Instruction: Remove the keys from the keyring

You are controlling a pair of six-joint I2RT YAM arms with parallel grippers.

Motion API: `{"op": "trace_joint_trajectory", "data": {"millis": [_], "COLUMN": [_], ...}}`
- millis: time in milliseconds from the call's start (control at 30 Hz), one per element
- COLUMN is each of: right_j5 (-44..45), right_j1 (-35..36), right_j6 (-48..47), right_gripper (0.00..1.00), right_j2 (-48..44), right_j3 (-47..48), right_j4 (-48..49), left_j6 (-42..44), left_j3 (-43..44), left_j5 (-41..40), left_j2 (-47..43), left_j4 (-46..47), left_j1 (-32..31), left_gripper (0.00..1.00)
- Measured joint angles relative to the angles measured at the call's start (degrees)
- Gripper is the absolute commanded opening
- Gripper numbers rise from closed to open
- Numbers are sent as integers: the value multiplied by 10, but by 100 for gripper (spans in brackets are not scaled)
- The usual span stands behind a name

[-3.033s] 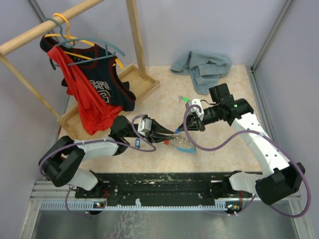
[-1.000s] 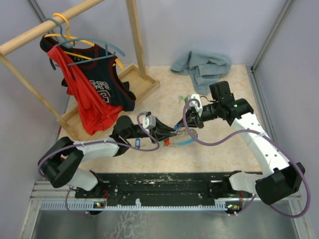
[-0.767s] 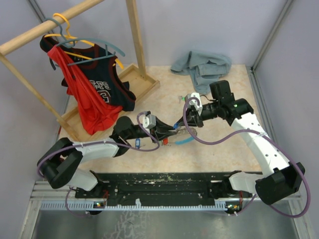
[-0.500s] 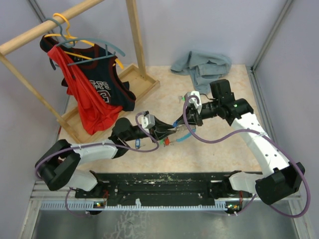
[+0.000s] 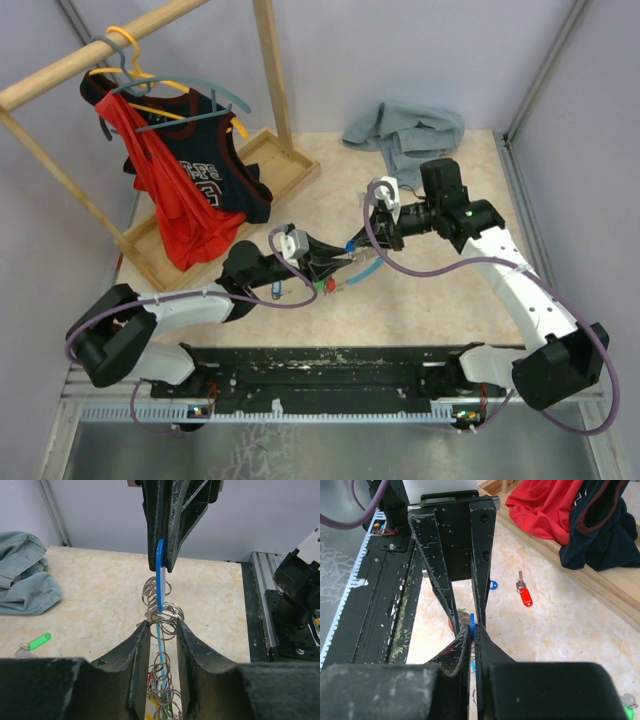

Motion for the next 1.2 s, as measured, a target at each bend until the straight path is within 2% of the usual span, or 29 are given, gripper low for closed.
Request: {"op": "trace_joint_trajectory", "data": {"millis": [500,700,767,867,1033,1200], "right_j5": [10,26,33,39,37,32], "right_j1": [2,3,3,3,3,4], "right_j6": [49,80,87,98,107,110], "right_gripper": [0,0,0,0,0,0], "right_j2": [2,2,3,3,3,3], "right_j3": [-9,-19,-19,-19,-19,-20], "right_j4": [46,70,76,78,84,86], "left_j6": [-12,-18,-17,-14,-1,19], "left_j3": [-2,-2,-4,-11,-19,-19], "left_j5": [-88,-132,-146,-166,-160,-117], "left_j2": [-15,-23,-29,-42,-49,-46], "left_j4": [-20,-37,-44,-53,-56,-56], "left_j1": [-13,-14,-14,-15,-15,-15], "left_gripper": [35,19,17,19,31,31]}}
